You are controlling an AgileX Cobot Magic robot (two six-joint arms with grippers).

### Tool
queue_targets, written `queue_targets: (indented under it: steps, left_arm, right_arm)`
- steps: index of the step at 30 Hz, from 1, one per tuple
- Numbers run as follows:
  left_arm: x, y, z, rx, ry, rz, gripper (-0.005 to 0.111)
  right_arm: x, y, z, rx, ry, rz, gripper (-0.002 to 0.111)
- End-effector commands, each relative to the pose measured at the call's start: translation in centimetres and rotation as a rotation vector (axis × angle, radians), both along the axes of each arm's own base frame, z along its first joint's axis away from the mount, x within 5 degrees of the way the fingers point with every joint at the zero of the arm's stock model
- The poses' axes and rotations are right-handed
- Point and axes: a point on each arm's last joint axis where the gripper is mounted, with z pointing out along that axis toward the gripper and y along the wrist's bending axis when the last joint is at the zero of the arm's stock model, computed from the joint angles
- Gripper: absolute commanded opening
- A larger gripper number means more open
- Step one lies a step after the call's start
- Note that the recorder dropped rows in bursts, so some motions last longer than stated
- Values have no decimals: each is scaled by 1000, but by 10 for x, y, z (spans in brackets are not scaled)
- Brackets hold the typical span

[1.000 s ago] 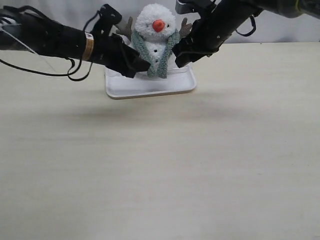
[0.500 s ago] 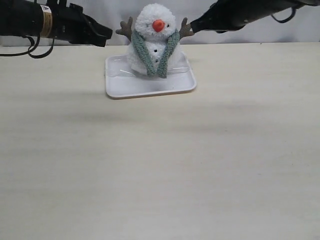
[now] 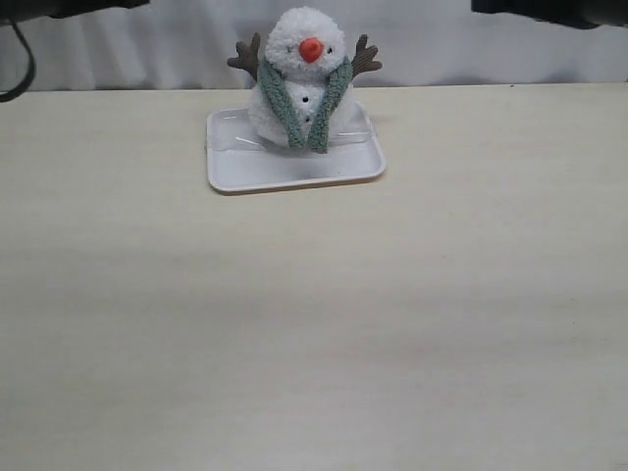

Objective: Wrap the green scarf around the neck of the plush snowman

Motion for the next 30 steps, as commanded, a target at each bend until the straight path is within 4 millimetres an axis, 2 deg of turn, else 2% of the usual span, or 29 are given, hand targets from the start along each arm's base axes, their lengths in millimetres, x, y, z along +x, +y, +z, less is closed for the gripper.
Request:
queue_targets:
  steps: [1, 9, 13, 21, 30]
  left_arm:
    - [-49, 10, 25, -51, -95, 20, 0]
    - [-139, 35, 69, -132, -281, 86, 0]
    - [-173, 42, 80, -159, -374, 89, 0]
    - [-215, 53, 78, -215, -445, 102, 0]
    - [-246, 61, 77, -229, -529, 121, 0]
  right_arm:
    - [-44, -11, 20, 59, -96, -11, 4]
    - [-131, -32, 54, 146, -305, 3, 4]
    - [-171, -39, 66, 162, -379, 36, 4]
    - [-229, -50, 74, 177, -484, 84, 4]
    - [-269, -58, 75, 188, -576, 107, 4]
